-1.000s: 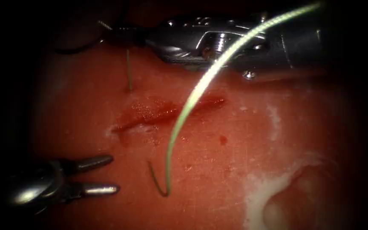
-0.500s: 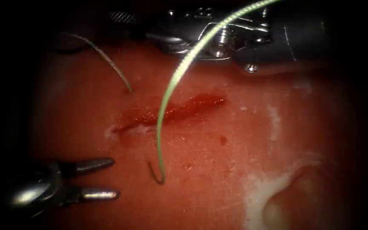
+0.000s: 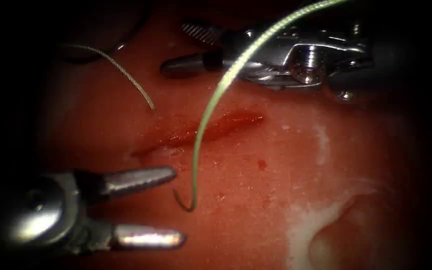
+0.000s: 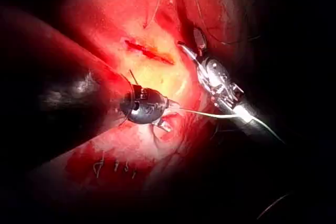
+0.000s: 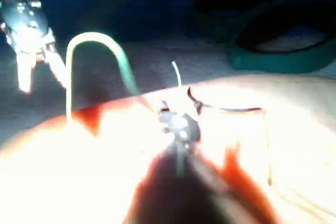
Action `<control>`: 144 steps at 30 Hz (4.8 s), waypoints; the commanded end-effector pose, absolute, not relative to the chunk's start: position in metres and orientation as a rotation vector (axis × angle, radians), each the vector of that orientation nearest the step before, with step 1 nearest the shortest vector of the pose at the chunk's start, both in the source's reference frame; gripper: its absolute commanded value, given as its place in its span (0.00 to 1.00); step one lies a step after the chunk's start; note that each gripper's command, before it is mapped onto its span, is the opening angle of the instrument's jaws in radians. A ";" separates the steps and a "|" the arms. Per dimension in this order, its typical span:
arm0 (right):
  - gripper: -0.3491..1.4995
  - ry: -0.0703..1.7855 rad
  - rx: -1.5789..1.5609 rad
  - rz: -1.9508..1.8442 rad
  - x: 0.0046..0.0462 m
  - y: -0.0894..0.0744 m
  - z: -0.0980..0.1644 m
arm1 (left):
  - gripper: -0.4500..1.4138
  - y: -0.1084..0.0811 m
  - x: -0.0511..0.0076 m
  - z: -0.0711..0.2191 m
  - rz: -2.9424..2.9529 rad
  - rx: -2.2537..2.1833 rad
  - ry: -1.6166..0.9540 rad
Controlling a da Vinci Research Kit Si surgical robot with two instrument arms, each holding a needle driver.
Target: Wound Closure
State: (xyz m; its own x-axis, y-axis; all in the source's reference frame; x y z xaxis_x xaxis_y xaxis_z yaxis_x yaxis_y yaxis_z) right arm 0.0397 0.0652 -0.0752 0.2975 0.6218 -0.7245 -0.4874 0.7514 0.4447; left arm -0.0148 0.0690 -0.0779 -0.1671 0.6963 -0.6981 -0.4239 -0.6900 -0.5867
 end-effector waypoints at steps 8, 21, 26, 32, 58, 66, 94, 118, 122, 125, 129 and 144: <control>0.83 1.017 0.154 0.726 0.0403 0.063 -0.074 | 0.63 0.072 -0.0170 -0.078 2.029 -1.184 -0.325; 0.81 1.016 0.149 0.726 0.0408 0.063 -0.074 | 0.05 0.075 -0.0170 -0.081 1.981 -1.333 -0.310; 0.82 1.072 0.270 0.664 0.0401 0.062 -0.074 | 0.05 0.076 -0.0154 -0.081 1.894 -1.444 -0.285; 0.76 1.111 0.370 0.582 0.0376 0.061 -0.075 | 0.05 0.075 -0.0130 -0.076 1.844 -1.522 -0.356; 0.68 1.103 0.825 0.810 0.0391 0.057 -0.079 | 0.05 0.072 -0.0125 -0.072 1.836 -1.616 -0.364; 0.35 1.086 0.865 0.843 0.0404 0.056 -0.079 | 0.05 0.072 -0.0126 -0.072 1.857 -1.638 -0.349; 0.00 0.915 0.665 0.776 0.0455 0.053 -0.072 | 0.62 0.081 -0.0155 -0.076 2.312 -1.119 -0.502; 0.00 0.866 0.631 0.756 0.0475 0.053 -0.070 | 0.61 0.082 -0.0237 -0.076 2.798 -0.760 -0.585; 0.00 0.860 0.631 0.754 0.0474 0.053 -0.070 | 0.60 0.081 -0.0240 -0.075 2.802 -0.760 -0.581; 0.00 0.861 0.632 0.753 0.0471 0.053 -0.070 | 0.53 0.081 -0.0232 -0.076 2.805 -0.770 -0.593; 0.00 0.860 0.632 0.754 0.0472 0.053 -0.070 | 0.29 0.081 -0.0227 -0.076 2.814 -0.790 -0.611; 0.00 0.866 0.633 0.745 0.0472 0.053 -0.071 | 0.05 0.081 -0.0224 -0.075 2.791 -0.869 -0.595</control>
State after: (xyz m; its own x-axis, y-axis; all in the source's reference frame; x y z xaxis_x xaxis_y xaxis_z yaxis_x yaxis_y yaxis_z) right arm 0.0464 0.0528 -0.0715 0.4357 0.7896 -0.4321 -0.3159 0.5837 0.7480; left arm -0.0219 0.0812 -0.0752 -0.8174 0.2674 -0.5103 -0.0350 -0.9071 -0.4194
